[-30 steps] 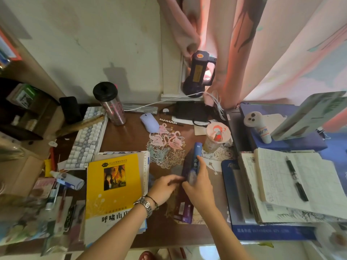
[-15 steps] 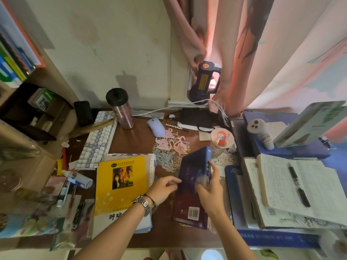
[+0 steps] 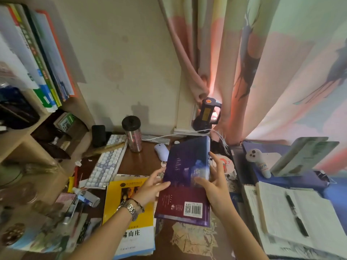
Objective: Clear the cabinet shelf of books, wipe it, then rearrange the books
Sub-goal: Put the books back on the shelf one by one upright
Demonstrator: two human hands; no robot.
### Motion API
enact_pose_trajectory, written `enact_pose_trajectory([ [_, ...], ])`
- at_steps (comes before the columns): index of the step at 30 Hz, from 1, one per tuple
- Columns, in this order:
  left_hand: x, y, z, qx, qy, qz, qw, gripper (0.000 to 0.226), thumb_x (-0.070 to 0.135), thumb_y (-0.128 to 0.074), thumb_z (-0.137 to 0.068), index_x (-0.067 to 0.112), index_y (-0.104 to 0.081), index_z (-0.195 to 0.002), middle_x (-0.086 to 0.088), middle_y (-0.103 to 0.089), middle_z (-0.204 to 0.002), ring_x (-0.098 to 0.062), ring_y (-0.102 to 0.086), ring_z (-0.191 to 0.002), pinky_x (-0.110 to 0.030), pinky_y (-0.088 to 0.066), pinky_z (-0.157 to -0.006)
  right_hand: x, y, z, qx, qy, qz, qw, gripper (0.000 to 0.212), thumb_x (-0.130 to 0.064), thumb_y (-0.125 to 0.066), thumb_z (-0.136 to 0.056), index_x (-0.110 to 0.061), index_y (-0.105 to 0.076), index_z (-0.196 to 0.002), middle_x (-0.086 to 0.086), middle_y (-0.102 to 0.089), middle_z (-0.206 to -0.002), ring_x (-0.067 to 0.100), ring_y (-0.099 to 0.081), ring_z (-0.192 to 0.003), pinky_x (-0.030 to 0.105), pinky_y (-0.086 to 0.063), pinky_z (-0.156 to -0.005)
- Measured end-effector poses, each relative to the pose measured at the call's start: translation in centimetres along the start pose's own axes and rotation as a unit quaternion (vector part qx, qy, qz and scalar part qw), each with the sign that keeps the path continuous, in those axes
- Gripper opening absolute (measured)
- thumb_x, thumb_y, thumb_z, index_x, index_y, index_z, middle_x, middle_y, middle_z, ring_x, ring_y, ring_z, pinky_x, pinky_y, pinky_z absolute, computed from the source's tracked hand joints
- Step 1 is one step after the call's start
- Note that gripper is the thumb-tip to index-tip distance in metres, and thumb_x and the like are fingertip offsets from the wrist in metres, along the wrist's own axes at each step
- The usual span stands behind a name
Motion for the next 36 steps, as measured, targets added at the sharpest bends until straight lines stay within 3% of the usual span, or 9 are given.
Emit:
enact_pose_trajectory([
  [2,0.6,1.3,0.7,0.007,-0.004,-0.009,1.000,0.063,0.034,-0.080,-0.067,0.044,-0.052,-0.123,-0.013,-0.054,-0.128,-0.026,-0.064,-0.107,-0.049,-0.055,-0.085,-0.8,-0.7,-0.1,-0.005,-0.011,-0.004,1.000,0.068,0.008,-0.057,-0.088,-0.045,-0.043,-0.127,0.008,-0.060,-0.124,0.036,-0.069,-0.091,0.055,-0.058,-0.069],
  [6,2.9,2.9,2.8,0.037,-0.043,0.014,0.998,0.050,0.008,-0.066,-0.086,0.040,-0.050,-0.121,-0.010,-0.057,-0.123,-0.022,-0.067,-0.096,-0.036,-0.057,-0.068,-3.4,-3.1,-0.3,-0.037,-0.010,-0.016,0.999,0.066,0.008,-0.057,-0.089,-0.037,-0.037,-0.133,0.006,-0.063,-0.113,0.030,-0.072,-0.082,0.037,-0.059,-0.057],
  [12,9.8,6.6,6.9,0.108,-0.131,-0.007,0.985,0.053,0.006,-0.061,-0.089,0.030,-0.044,-0.133,0.001,-0.057,-0.118,-0.003,-0.068,-0.085,-0.024,-0.057,-0.065,-7.8,-8.6,-1.7,-0.088,0.038,-0.014,0.995,0.073,0.003,-0.066,-0.084,-0.036,-0.033,-0.137,0.009,-0.062,-0.121,0.031,-0.071,-0.088,0.043,-0.060,-0.066],
  [17,16.7,10.1,11.1,0.164,-0.202,-0.057,0.964,0.049,0.018,-0.067,-0.085,0.046,-0.049,-0.121,-0.001,-0.056,-0.119,-0.022,-0.062,-0.105,-0.044,-0.056,-0.085,-13.0,-13.5,-1.9,-0.143,0.091,-0.060,0.984,0.070,0.002,-0.065,-0.084,-0.039,-0.036,-0.133,0.006,-0.062,-0.123,0.029,-0.071,-0.089,0.034,-0.059,-0.060],
  [21,21.9,11.3,15.1,0.204,-0.277,-0.055,0.937,0.048,0.015,-0.064,-0.088,0.044,-0.048,-0.122,0.005,-0.058,-0.113,-0.015,-0.066,-0.097,-0.029,-0.058,-0.071,-17.4,-17.2,-1.8,-0.181,0.139,-0.105,0.968,0.066,0.005,-0.062,-0.085,-0.038,-0.039,-0.130,0.005,-0.065,-0.120,0.027,-0.072,-0.084,0.032,-0.058,-0.056],
  [25,26.5,12.5,18.9,0.242,-0.336,-0.063,0.908,0.052,0.009,-0.063,-0.088,0.038,-0.050,-0.129,-0.002,-0.060,-0.115,-0.020,-0.069,-0.092,-0.035,-0.058,-0.073,-21.3,-20.5,-1.9,-0.225,0.164,-0.146,0.949,0.066,0.005,-0.060,-0.086,-0.039,-0.040,-0.131,0.001,-0.068,-0.117,0.026,-0.072,-0.085,0.034,-0.058,-0.056],
  [31,33.5,13.4,24.3,0.319,-0.399,-0.149,0.846,0.056,0.011,-0.063,-0.089,0.036,-0.044,-0.135,0.010,-0.057,-0.108,0.003,-0.066,-0.072,-0.017,-0.054,-0.059,-27.4,-25.2,-1.7,-0.279,0.237,-0.183,0.912,0.070,0.012,-0.056,-0.085,-0.034,-0.036,-0.134,0.004,-0.067,-0.116,0.023,-0.072,-0.079,0.035,-0.058,-0.056],
  [36,38.7,14.4,28.1,0.363,-0.447,-0.175,0.798,0.058,0.005,-0.064,-0.087,0.033,-0.046,-0.135,0.005,-0.055,-0.112,0.001,-0.066,-0.073,-0.018,-0.054,-0.060,-31.9,-28.9,-1.4,-0.307,0.295,-0.194,0.884,0.069,0.008,-0.057,-0.088,-0.035,-0.031,-0.135,0.007,-0.062,-0.121,0.025,-0.072,-0.082,0.036,-0.058,-0.061],
])
Point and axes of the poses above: each hand's wrist, its own z-axis away from the middle knuckle, its own y-axis out of the back of the hand, x = y × z, the point moved 1 cm from there along -z, towards the middle knuckle
